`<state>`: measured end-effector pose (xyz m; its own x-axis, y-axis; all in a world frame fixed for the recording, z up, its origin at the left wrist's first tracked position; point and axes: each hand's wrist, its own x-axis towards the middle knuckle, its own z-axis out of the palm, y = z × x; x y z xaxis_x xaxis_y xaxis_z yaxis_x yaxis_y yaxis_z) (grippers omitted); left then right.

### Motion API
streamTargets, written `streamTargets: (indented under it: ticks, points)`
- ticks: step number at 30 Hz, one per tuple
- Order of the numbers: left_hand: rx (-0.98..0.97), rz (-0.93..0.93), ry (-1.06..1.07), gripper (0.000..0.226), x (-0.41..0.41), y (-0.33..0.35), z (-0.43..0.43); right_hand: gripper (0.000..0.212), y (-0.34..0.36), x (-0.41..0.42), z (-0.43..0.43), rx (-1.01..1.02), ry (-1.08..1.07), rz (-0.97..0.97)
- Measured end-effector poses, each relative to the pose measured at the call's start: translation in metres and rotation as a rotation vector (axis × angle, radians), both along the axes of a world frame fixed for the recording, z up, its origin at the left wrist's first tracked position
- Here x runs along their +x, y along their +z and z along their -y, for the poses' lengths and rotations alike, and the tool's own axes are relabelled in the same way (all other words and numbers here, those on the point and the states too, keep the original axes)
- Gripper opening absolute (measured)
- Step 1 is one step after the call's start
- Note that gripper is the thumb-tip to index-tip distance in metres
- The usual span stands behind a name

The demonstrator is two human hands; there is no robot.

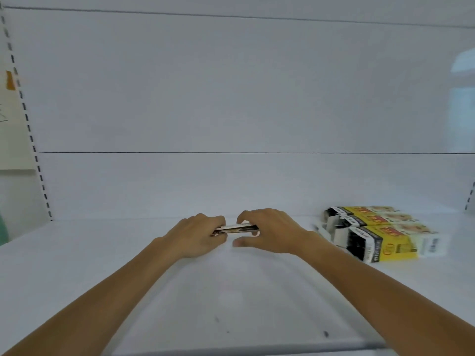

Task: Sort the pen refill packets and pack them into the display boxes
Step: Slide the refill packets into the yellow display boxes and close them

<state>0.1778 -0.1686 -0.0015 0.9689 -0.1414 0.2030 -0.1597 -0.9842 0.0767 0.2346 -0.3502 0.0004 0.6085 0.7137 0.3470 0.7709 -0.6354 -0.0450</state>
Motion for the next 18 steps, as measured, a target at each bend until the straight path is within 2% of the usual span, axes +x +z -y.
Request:
streamTargets:
  ticks: [4,6,8,11,15,18]
  points:
    - [-0.079,0.008,0.010,0.018,0.012,0.001,0.069,0.049,0.006,0.002,0.067,0.359,0.022,-0.257]
    - [-0.107,0.035,0.002,0.023,0.017,0.000,0.104,0.052,0.011,0.005,0.098,0.570,-0.063,-0.259]
    - [-0.120,0.075,-0.005,0.030,0.021,-0.002,0.137,0.045,0.011,0.008,0.122,0.678,-0.152,-0.236]
    - [-0.090,0.135,0.006,0.033,0.022,-0.003,0.176,0.021,0.011,0.011,0.151,0.690,-0.142,-0.251]
    - [-0.066,0.163,0.034,0.026,0.017,-0.005,0.199,0.022,0.020,0.018,0.198,0.650,-0.080,-0.270]
    - [-0.102,0.187,0.172,0.038,0.011,-0.010,0.196,0.027,0.018,0.040,0.250,0.639,-0.231,-0.184]
